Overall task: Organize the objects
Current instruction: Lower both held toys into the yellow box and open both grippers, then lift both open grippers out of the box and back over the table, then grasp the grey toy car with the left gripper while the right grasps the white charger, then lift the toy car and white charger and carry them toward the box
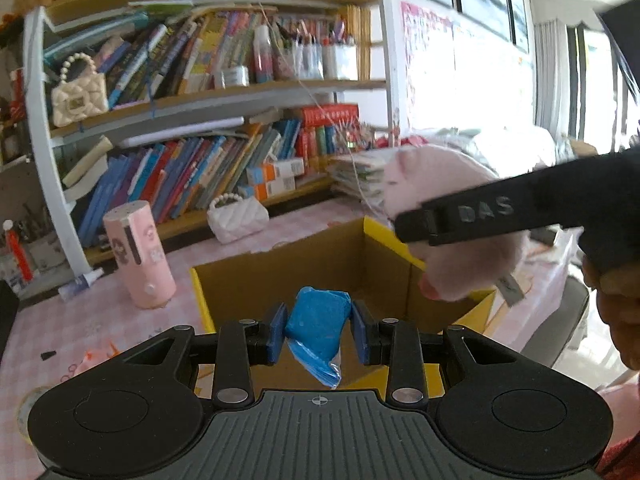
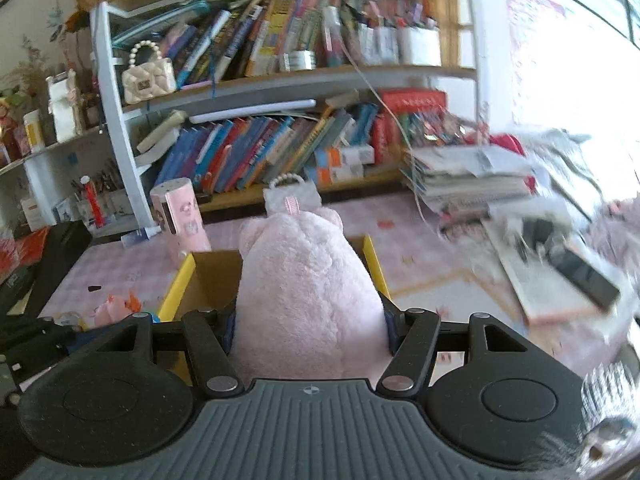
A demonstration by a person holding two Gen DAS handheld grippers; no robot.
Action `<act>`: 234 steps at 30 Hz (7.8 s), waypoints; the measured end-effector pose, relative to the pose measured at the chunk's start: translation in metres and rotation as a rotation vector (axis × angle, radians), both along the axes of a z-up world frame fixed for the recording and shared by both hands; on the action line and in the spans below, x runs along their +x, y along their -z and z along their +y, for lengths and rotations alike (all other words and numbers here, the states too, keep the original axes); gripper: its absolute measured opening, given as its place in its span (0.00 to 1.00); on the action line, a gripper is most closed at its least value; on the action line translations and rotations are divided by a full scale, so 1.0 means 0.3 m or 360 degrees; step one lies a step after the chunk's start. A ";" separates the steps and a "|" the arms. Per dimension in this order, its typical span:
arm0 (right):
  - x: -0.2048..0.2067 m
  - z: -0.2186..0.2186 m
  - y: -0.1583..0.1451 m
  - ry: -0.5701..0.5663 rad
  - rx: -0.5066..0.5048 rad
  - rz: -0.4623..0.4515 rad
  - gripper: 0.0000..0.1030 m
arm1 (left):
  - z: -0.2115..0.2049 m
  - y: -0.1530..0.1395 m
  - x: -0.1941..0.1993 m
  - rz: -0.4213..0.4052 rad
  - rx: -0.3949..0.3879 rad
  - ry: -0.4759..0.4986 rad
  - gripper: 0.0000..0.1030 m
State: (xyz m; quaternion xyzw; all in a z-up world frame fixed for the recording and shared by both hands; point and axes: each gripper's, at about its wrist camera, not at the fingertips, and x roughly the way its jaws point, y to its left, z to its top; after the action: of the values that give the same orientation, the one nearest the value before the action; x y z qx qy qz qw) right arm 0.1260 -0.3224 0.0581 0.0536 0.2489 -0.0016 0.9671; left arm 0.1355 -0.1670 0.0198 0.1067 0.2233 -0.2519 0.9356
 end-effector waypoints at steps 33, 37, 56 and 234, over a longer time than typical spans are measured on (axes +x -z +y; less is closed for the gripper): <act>0.406 0.015 0.291 -0.0529 -0.0482 0.0498 0.59 | -0.132 0.174 0.255 0.0266 0.0334 -0.0234 0.34; 0.383 0.017 0.301 -0.0531 -0.0574 0.0489 0.59 | -0.150 0.181 0.263 0.0253 0.0362 -0.0235 0.34; 0.346 -0.071 0.256 -0.0444 -0.0368 0.0368 0.77 | -0.147 0.110 0.195 0.0092 0.0317 -0.0331 0.59; 0.428 0.821 0.301 -0.0753 -0.0022 0.0445 0.40 | 0.817 0.138 0.142 0.0431 -0.0172 -0.0988 0.56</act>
State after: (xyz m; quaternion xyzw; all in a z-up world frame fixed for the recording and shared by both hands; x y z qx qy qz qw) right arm 0.2543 -0.0762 -0.0320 -0.0135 0.3856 0.2154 0.8971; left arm 0.1781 0.0780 -0.0217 -0.0504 0.3537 0.0215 0.9338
